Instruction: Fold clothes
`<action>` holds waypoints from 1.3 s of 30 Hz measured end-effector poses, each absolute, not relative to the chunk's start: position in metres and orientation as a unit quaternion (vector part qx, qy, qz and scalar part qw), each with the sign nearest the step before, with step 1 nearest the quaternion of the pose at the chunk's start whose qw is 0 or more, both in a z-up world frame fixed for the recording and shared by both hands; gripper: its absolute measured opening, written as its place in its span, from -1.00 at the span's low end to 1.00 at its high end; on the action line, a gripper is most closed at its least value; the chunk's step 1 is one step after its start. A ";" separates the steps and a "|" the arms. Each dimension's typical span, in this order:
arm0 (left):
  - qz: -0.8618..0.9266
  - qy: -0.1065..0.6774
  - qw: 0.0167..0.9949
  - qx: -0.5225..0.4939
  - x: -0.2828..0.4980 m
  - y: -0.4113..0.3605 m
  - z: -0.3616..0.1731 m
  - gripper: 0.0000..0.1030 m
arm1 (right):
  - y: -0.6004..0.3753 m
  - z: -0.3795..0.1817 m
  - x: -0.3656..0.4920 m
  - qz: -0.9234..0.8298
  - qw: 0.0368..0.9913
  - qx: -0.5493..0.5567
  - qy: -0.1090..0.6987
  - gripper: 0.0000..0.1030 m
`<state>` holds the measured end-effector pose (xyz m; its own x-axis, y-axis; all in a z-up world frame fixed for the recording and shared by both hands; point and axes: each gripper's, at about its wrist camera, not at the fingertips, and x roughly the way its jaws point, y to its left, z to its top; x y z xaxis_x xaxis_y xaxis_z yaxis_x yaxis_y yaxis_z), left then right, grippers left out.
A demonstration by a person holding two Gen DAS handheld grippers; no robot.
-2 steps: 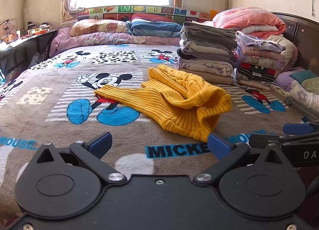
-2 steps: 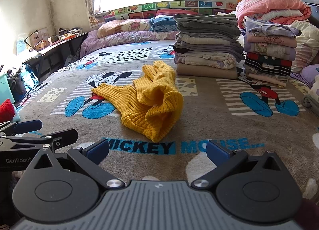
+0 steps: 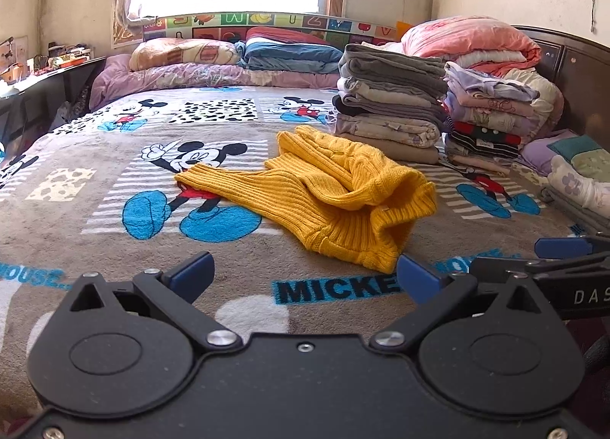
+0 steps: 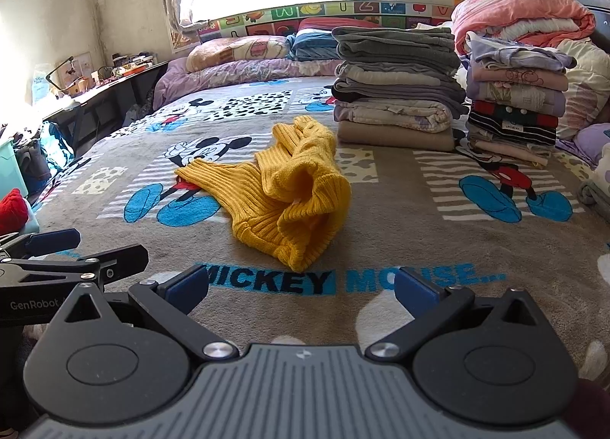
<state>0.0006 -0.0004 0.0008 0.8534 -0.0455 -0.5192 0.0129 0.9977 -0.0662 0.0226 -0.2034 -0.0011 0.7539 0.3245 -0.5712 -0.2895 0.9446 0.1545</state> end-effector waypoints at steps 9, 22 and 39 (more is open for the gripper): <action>-0.014 0.265 0.963 -0.057 -0.001 0.004 0.001 1.00 | -0.204 -0.001 0.022 0.161 0.936 0.026 0.312 1.00; -0.011 0.257 0.966 -0.026 -0.002 0.000 0.000 1.00 | -0.205 -0.002 0.022 0.167 0.935 0.033 0.312 1.00; -0.022 0.269 0.962 -0.046 0.002 0.004 -0.002 1.00 | -0.202 -0.004 0.022 0.164 0.936 0.028 0.310 1.00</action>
